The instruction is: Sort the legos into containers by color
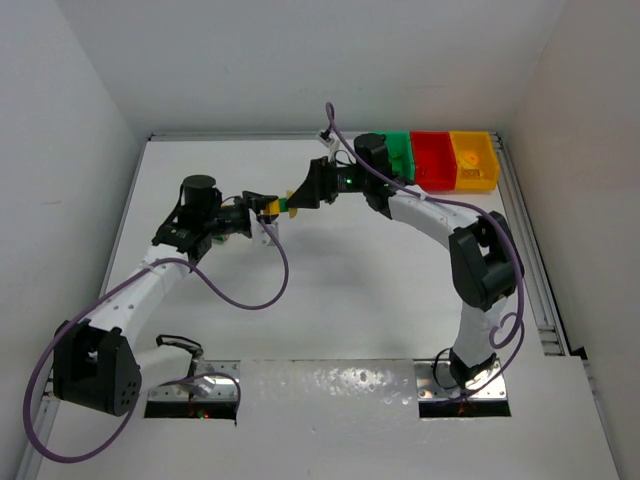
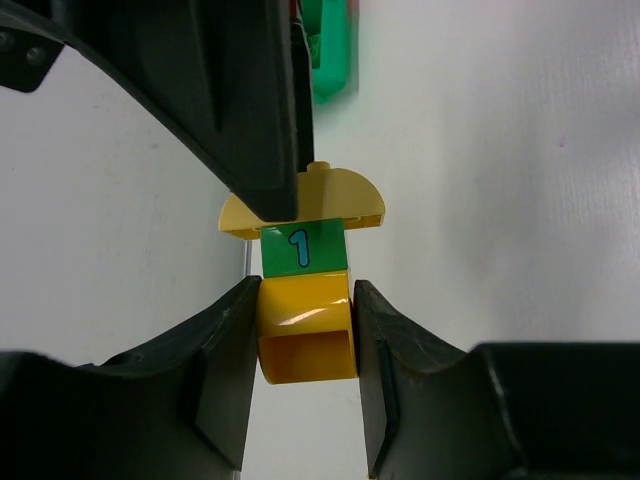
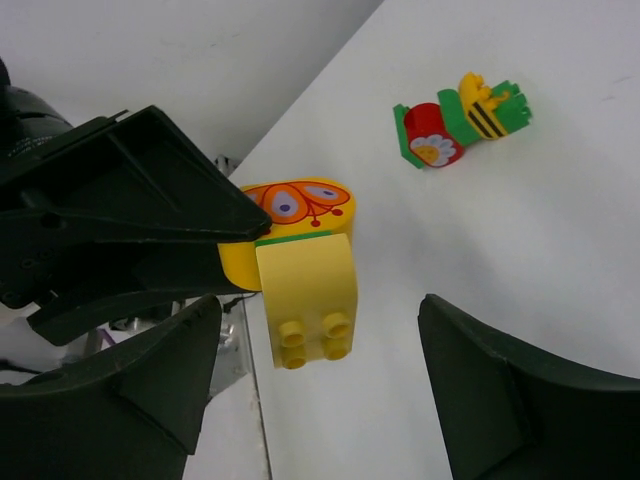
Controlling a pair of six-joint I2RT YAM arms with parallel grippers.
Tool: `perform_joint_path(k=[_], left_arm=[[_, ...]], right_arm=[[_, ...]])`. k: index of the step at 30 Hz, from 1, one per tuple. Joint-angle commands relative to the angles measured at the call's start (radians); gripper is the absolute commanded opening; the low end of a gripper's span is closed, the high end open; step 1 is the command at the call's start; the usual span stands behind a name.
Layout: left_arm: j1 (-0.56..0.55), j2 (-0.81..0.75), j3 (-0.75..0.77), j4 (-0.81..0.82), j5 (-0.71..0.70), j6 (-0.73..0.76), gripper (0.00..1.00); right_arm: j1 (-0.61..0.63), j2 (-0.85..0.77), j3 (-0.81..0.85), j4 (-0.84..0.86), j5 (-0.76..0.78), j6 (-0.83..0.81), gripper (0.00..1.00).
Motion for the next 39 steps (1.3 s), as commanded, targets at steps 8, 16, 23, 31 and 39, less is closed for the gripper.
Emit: perform_joint_path(k=[8,16,23,31,39], left_arm=[[-0.012,-0.030,0.002,0.064,0.050,-0.039,0.00],[-0.012,-0.028,-0.006,0.053,0.020,-0.075,0.00],[-0.010,-0.017,-0.009,0.002,-0.054,-0.069,0.00],[-0.010,-0.016,-0.031,0.004,-0.058,-0.081,0.00],[-0.010,-0.011,-0.040,0.051,-0.120,-0.217,0.00]], right_arm=[[0.019,-0.006,-0.036,0.182,-0.072,0.077,0.46],[0.017,-0.023,-0.039,0.127,-0.099,0.038,0.22],[-0.015,-0.050,-0.068,0.070,-0.109,-0.017,0.00],[-0.124,-0.103,-0.102,-0.033,-0.130,-0.086,0.00],[-0.190,-0.109,0.080,-0.465,0.353,-0.359,0.00]])
